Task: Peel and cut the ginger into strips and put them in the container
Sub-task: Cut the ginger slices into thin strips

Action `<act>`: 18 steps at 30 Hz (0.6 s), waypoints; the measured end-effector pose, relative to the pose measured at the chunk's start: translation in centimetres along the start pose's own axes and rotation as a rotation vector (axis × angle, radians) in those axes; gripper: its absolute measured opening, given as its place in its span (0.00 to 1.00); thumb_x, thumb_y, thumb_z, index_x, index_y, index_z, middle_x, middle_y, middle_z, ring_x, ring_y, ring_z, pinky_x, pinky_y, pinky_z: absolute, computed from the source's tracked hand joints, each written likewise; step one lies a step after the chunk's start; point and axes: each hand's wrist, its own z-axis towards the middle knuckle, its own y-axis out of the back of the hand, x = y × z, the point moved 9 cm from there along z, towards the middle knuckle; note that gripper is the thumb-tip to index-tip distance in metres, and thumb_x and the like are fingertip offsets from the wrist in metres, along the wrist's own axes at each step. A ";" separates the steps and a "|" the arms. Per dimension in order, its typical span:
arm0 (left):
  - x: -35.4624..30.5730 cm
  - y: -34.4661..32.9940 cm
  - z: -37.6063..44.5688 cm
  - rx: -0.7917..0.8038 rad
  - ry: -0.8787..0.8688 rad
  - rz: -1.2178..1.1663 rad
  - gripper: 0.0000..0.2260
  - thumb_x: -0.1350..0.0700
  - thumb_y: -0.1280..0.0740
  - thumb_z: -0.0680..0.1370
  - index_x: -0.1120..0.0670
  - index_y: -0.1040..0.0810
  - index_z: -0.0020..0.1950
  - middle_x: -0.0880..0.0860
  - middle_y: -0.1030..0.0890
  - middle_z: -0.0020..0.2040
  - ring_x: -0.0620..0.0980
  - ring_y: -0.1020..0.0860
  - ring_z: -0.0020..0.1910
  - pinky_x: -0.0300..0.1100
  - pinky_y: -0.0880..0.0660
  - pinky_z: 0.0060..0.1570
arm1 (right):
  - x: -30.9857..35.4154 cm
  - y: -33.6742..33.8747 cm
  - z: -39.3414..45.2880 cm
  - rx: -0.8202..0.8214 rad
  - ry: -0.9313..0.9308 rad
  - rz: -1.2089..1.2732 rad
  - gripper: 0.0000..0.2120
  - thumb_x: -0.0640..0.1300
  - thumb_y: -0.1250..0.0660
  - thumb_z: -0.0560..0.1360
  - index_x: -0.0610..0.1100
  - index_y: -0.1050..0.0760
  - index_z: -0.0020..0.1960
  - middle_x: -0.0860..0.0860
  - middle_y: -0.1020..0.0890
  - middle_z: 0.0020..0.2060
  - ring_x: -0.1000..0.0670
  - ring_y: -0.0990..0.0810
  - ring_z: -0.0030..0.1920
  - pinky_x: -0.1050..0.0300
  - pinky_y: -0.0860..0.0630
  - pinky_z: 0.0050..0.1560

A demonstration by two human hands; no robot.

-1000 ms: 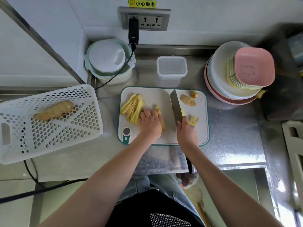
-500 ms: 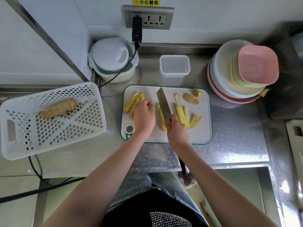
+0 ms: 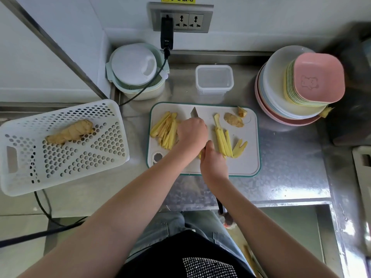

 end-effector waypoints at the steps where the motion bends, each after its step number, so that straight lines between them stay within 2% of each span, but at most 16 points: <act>1: -0.2 -0.4 0.1 0.029 0.006 0.035 0.12 0.57 0.46 0.81 0.58 0.24 0.56 0.54 0.20 0.49 0.53 0.20 0.48 0.40 0.35 0.31 | 0.1 -0.2 0.1 0.005 -0.003 0.001 0.06 0.41 0.51 0.82 0.43 0.40 0.47 0.47 0.29 0.30 0.42 0.27 0.33 0.54 0.35 0.29; 3: 0.0 -1.3 0.3 0.058 0.043 0.044 0.14 0.60 0.44 0.80 0.58 0.28 0.64 0.53 0.20 0.51 0.51 0.20 0.49 0.39 0.38 0.27 | 0.0 -0.6 0.3 0.015 -0.020 -0.006 0.04 0.39 0.50 0.81 0.43 0.41 0.47 0.47 0.28 0.31 0.42 0.25 0.34 0.53 0.32 0.30; 6: 1.1 -2.3 0.2 0.103 0.106 -0.018 0.13 0.60 0.44 0.81 0.59 0.27 0.62 0.53 0.20 0.51 0.51 0.20 0.48 0.38 0.42 0.23 | 0.0 -1.7 0.3 0.038 -0.030 -0.047 0.06 0.35 0.48 0.79 0.45 0.42 0.49 0.45 0.24 0.36 0.41 0.23 0.37 0.51 0.28 0.34; 8: 1.2 -2.9 0.2 0.105 0.104 -0.041 0.13 0.61 0.45 0.80 0.58 0.27 0.62 0.54 0.21 0.55 0.52 0.21 0.52 0.38 0.37 0.27 | 0.0 -2.1 0.2 0.048 -0.032 -0.076 0.07 0.35 0.47 0.79 0.45 0.41 0.52 0.44 0.23 0.37 0.40 0.22 0.39 0.49 0.27 0.36; 10: 1.5 -3.3 0.2 0.111 0.123 -0.066 0.12 0.60 0.45 0.81 0.60 0.27 0.61 0.55 0.21 0.55 0.53 0.21 0.53 0.40 0.31 0.34 | -0.1 -2.2 0.3 0.036 -0.030 -0.075 0.06 0.35 0.47 0.79 0.44 0.41 0.53 0.44 0.23 0.37 0.40 0.22 0.38 0.49 0.26 0.37; 13: 1.4 -2.5 0.0 0.100 0.132 -0.117 0.13 0.57 0.47 0.82 0.61 0.25 0.56 0.57 0.19 0.51 0.55 0.19 0.49 0.43 0.28 0.36 | -0.1 -2.1 0.3 0.008 -0.008 -0.055 0.05 0.37 0.49 0.80 0.45 0.43 0.49 0.44 0.24 0.35 0.41 0.23 0.36 0.51 0.28 0.34; 15: 1.5 -2.1 -0.2 0.076 0.112 -0.185 0.17 0.53 0.50 0.84 0.61 0.25 0.54 0.57 0.19 0.46 0.56 0.19 0.46 0.45 0.30 0.35 | -0.3 -1.9 0.4 0.006 -0.001 -0.026 0.04 0.40 0.49 0.82 0.45 0.42 0.48 0.44 0.24 0.34 0.41 0.23 0.35 0.52 0.31 0.32; 18: 2.2 -1.8 -0.8 0.056 0.093 -0.398 0.22 0.47 0.54 0.83 0.59 0.27 0.48 0.55 0.24 0.37 0.57 0.21 0.40 0.44 0.34 0.32 | -1.4 -0.9 1.0 0.071 -0.012 0.181 0.08 0.45 0.48 0.83 0.43 0.36 0.49 0.44 0.23 0.33 0.41 0.23 0.32 0.55 0.31 0.27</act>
